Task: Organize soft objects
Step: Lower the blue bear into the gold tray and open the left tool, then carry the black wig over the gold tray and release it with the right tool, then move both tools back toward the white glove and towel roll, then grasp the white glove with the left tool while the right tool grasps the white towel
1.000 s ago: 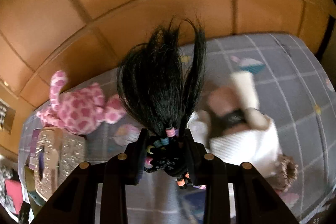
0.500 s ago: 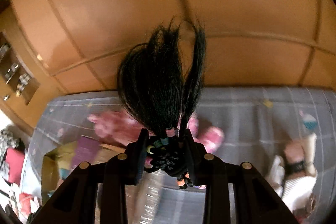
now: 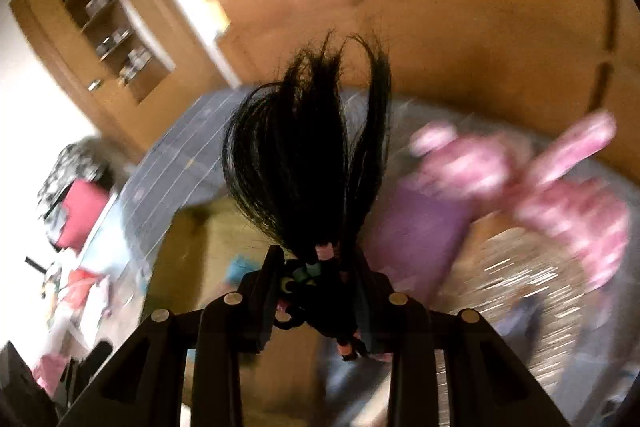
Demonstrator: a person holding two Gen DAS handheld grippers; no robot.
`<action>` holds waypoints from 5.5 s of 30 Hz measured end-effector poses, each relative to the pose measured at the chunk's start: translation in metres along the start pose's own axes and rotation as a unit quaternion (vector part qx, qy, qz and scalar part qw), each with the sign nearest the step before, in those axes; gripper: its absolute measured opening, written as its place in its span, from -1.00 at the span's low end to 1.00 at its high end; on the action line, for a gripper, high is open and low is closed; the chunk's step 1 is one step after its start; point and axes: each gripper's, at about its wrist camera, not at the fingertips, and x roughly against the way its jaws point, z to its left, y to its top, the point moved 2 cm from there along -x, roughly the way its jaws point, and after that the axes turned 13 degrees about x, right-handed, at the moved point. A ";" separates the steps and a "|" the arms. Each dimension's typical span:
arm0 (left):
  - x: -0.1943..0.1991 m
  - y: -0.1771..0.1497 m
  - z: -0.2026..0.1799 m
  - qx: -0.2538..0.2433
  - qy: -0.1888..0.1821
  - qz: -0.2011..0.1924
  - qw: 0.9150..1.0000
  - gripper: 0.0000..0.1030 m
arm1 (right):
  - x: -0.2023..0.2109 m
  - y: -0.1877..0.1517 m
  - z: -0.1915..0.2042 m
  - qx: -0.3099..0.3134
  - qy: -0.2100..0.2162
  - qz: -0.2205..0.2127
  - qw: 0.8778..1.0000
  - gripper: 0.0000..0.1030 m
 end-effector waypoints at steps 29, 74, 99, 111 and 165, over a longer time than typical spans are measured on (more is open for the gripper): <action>0.025 0.016 0.021 0.003 0.061 -0.077 0.995 0.91 | -0.032 -0.051 0.066 0.076 -0.065 0.031 0.994 0.22; 0.043 -0.012 -0.100 -0.149 -0.025 -0.082 0.985 0.91 | 0.161 -0.132 -0.100 -0.041 -0.270 -0.076 0.959 0.23; 0.052 -0.092 -0.297 -0.321 -0.193 -0.019 0.927 0.91 | 0.309 -0.322 -0.289 -0.386 -0.418 -0.137 0.811 0.23; 0.015 -0.137 -0.354 -0.337 -0.229 0.095 0.908 0.78 | 0.318 -0.340 -0.300 -0.440 -0.380 -0.172 0.795 0.24; -0.074 -0.189 -0.424 -0.308 -0.275 0.274 0.869 -0.17 | 0.229 -0.295 -0.344 -0.294 -0.348 0.062 0.888 0.26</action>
